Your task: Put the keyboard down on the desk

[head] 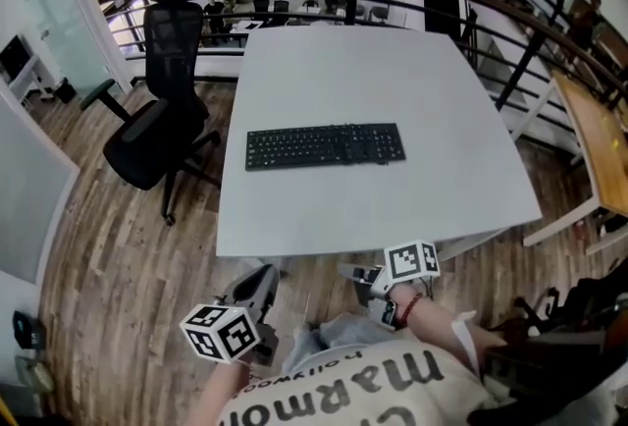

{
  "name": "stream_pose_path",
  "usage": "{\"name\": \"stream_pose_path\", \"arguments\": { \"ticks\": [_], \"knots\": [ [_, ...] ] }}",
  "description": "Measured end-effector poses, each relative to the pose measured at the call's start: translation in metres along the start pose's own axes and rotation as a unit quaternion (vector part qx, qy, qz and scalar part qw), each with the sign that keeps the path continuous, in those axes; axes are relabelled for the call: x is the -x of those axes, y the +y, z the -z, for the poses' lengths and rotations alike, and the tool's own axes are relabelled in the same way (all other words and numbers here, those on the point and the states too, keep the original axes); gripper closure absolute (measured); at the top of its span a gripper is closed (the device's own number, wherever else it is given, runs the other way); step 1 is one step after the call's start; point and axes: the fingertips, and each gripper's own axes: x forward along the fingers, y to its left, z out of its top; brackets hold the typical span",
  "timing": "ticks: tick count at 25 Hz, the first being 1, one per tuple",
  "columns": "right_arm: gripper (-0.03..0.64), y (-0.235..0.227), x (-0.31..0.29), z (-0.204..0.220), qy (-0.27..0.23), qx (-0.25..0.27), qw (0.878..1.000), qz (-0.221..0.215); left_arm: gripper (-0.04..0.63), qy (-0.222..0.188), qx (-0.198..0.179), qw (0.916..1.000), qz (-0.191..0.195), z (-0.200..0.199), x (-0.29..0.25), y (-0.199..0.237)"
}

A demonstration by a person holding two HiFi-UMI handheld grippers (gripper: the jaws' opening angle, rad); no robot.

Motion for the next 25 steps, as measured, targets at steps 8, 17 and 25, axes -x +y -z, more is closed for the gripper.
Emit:
{"name": "stream_pose_path", "arguments": {
  "ticks": [8, 17, 25],
  "knots": [
    [0.558, 0.067, -0.006, 0.036, 0.035, 0.104, 0.993, -0.052, 0.592, -0.01, 0.007, 0.9999, -0.002, 0.018, 0.01, -0.015],
    [0.56, 0.055, 0.07, 0.042, 0.008, 0.272, 0.962, 0.008, 0.592, 0.011, -0.011, 0.9995, 0.027, 0.078, 0.013, -0.087],
    [0.566, 0.025, 0.153, 0.075, -0.034, 0.285, 0.957, 0.036, 0.592, -0.022, -0.029, 0.9989, 0.031, 0.112, 0.032, -0.155]
  ]
}}
